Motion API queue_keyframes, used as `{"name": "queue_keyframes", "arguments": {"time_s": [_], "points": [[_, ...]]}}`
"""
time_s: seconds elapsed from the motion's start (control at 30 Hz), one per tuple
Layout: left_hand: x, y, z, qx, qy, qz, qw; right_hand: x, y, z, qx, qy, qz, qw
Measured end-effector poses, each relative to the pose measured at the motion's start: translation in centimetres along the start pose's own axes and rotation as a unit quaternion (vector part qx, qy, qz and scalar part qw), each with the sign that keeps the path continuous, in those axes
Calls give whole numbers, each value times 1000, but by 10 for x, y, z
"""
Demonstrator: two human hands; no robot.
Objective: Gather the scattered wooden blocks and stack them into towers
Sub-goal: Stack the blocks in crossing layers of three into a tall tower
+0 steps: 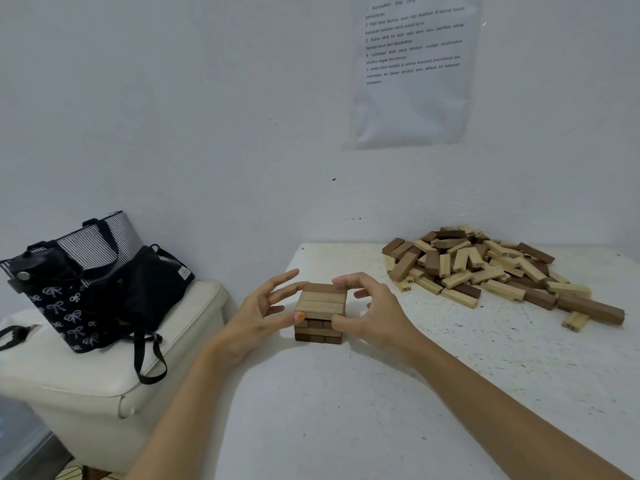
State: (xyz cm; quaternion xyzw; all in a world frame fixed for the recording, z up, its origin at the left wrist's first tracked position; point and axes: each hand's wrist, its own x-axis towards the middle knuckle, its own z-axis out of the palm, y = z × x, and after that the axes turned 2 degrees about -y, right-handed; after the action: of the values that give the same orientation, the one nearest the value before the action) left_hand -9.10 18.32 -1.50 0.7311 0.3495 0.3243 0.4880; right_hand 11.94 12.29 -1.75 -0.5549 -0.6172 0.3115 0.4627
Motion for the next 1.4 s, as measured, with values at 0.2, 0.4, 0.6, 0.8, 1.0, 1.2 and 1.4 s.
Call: {"name": "queue_keyframes", "arguments": {"time_s": [0.2,0.4,0.6,0.8,1.0,1.2,1.4], "points": [[0,-1,0,-19,4,-9,1000,-2,-1,4,16,-1,14,1000],[0,-3,0,-33,0,-13,999,-5,-1,5,27,-4,21,999],[-1,13,10,-49,86,-33,995,-12,-13,3,168,-11,83,982],[2,15,46,-237,142,-115,954,-12,-15,31,270,57,181,944],[-3,20,59,-277,138,-111,945,-4,-10,62,278,63,176,942],[-8,28,68,-271,148,-115,944,-5,-14,67,289,72,168,940],[-11,30,72,-256,155,-105,948,-2,-10,72,286,74,155,943]]}}
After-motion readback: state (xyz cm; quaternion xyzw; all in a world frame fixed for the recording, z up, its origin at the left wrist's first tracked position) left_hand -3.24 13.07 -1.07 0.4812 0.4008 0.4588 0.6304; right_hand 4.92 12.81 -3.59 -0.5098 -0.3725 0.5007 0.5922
